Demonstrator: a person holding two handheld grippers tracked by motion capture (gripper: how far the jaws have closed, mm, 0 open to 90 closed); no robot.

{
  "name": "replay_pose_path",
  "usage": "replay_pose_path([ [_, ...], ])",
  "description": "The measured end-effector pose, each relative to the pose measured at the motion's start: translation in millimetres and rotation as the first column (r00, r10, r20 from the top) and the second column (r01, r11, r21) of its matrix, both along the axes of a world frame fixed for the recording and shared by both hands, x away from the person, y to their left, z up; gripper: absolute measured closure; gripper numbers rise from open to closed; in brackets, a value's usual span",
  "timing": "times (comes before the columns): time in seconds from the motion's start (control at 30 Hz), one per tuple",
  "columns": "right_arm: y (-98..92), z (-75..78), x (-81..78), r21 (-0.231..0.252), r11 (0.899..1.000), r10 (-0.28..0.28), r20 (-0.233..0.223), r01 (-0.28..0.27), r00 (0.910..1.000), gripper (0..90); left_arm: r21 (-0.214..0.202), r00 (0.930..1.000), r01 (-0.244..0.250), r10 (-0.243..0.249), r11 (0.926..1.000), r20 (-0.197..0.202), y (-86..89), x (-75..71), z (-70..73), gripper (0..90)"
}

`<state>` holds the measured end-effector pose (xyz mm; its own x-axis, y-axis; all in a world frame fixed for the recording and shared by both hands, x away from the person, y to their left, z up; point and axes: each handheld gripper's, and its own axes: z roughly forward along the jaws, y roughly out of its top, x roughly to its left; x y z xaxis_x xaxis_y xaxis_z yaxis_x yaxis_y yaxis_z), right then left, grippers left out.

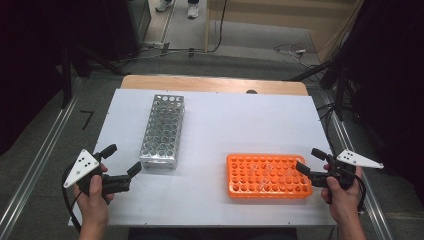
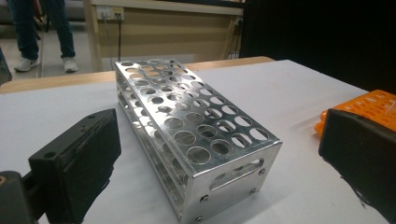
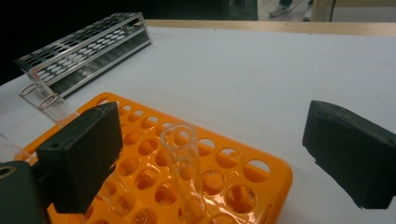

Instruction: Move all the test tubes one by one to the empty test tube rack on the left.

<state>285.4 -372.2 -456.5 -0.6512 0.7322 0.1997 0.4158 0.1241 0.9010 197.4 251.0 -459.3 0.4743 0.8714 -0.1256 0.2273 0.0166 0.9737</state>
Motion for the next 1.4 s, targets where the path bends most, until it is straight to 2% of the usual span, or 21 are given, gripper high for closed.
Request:
replay_pose_path([
  [0.13,-0.2,-1.8,-2.1,-0.012,0.999,0.035,-0.029,-0.036,0.9989,14.9,0.004,1.0,-0.001,0.001,1.0,-0.006,0.0,-0.9,0.1,0.0],
  [0.23,-2.2,-5.5,-4.3,-0.034,0.999,0.038,-0.047,-0.04,0.9982,25.6,-0.003,1.0,-0.003,0.003,1.0,-0.005,0.3,-1.0,0.7,0.0],
  [0.27,-2.2,-5.5,-4.3,-0.034,0.999,0.038,-0.047,-0.04,0.9982,25.6,-0.003,1.0,-0.003,0.003,1.0,-0.005,0.3,-1.0,0.7,0.0],
  [0.3,-4.3,-6.9,-4.6,-0.022,0.998,0.054,-0.057,-0.056,0.9969,36.1,-0.003,1.0,-0.002,0.002,1.0,-0.004,0.1,-1.2,1.0,0.0],
  [0.33,-5.4,-7.6,-4.4,-0.018,0.997,0.07,-0.052,-0.071,0.9962,40.7,-0.002,1.0,-0.002,0.002,1.0,-0.005,-0.1,-1.3,1.1,0.0],
  [0.43,-5.3,-8.9,-5.2,-0.026,0.994,0.101,-0.062,-0.103,0.993,43.4,0.001,1.0,-0.002,0.002,1.0,-0.008,-0.5,-1.2,0.9,0.0],
  [0.47,-3.0,-11.5,-5.0,-0.062,0.991,0.114,-0.074,-0.119,0.9907,47.8,0.0,1.0,0.0,0.0,1.0,-0.008,-0.6,-0.8,0.7,0.0],
  [0.67,-1.4,-19.1,-2.1,-0.085,0.985,0.141,-0.112,-0.151,0.9837,57.6,0.005,0.9999,0.003,-0.003,1.0,-0.011,-2.1,-0.6,0.7,0.0],
  [0.73,-2.1,-20.3,-1.8,-0.086,0.984,0.144,-0.107,-0.154,0.9838,61.4,0.002,0.9999,0.004,-0.004,1.0,-0.011,-2.1,-0.8,0.9,0.0],
  [1.1,2.0,-22.8,-2.6,-0.122,0.978,0.158,-0.108,-0.171,0.9815,67.6,-0.003,0.9999,0.011,-0.011,0.9999,-0.008,-3.0,-1.4,2.3,0.0],
  [1.4,2.2,-23.3,-4.0,-0.157,0.97,0.176,-0.078,-0.187,0.9812,72.9,0.0,0.9998,0.012,-0.012,0.9999,-0.016,-3.9,-0.4,1.5,0.0],
])
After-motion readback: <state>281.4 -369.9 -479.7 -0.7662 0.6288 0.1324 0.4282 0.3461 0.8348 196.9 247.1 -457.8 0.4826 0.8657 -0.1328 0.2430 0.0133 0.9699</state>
